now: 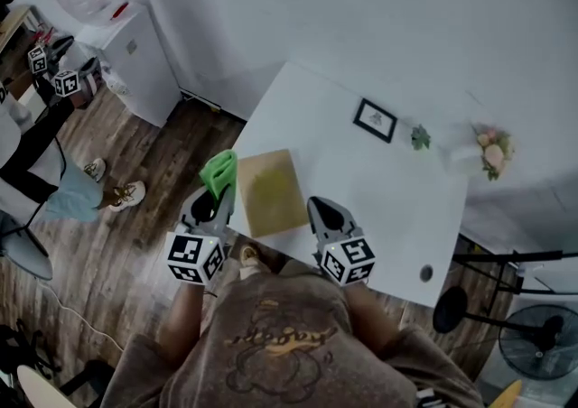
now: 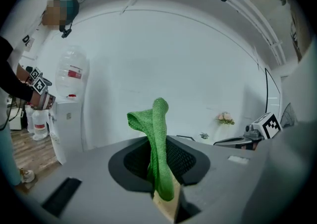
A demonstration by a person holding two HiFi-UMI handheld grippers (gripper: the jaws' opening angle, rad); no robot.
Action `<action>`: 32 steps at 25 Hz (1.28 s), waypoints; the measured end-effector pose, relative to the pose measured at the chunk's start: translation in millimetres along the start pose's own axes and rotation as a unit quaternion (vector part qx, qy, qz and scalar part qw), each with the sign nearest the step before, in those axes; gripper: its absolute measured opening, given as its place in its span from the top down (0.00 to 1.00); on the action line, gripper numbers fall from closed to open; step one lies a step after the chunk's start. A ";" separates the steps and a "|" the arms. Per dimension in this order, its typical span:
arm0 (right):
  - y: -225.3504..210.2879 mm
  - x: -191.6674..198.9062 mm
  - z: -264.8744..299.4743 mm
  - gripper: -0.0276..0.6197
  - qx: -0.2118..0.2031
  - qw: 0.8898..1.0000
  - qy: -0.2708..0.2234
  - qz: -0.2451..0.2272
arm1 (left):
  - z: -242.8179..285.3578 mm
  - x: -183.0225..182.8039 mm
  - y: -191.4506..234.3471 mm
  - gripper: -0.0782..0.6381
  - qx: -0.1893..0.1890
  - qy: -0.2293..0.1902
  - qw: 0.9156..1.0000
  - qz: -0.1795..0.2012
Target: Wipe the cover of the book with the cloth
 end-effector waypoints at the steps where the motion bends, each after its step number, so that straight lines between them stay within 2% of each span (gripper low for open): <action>1: -3.3 2.5 1.8 0.95 0.000 1.000 0.003 0.003 | 3.0 -0.3 0.8 0.79 0.000 0.002 1.000 0.000; 5: -15.1 4.6 10.0 0.95 0.001 1.000 0.020 0.012 | 10.6 -3.6 0.3 0.79 -0.009 0.006 1.000 -0.001; 6: -17.2 4.2 12.3 0.90 -0.004 1.000 0.024 0.015 | 11.2 -4.1 -0.7 0.79 -0.013 0.006 1.000 -0.002; 9: -23.5 1.8 19.4 0.86 -0.019 0.999 0.030 0.018 | 13.0 -4.6 -5.5 0.79 -0.022 0.009 1.000 -0.005; 13: -31.2 6.4 31.7 0.67 -0.048 0.997 0.059 0.022 | 18.3 -2.4 -10.0 0.79 -0.032 0.012 0.999 -0.007; 14: -33.1 11.0 35.2 0.66 -0.054 0.996 0.071 0.023 | 19.8 -1.0 -11.1 0.79 -0.035 0.013 0.999 -0.009; 23: -48.5 50.0 56.3 0.69 -0.096 0.985 0.141 0.031 | 32.4 10.1 -20.1 0.79 -0.047 0.024 0.999 -0.014; 32: -55.3 79.3 66.7 0.75 -0.101 0.976 0.192 0.032 | 37.2 14.8 -13.1 0.79 -0.060 0.030 0.998 -0.019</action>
Point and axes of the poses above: the fingertips, and each gripper's own axes: z forward along the fingers, y to its left, x out of its underside, the point moved 9 cm from there along -z, backward along the fingers, and after that the axes turned 10 degrees about x, right-handed, at the moved point
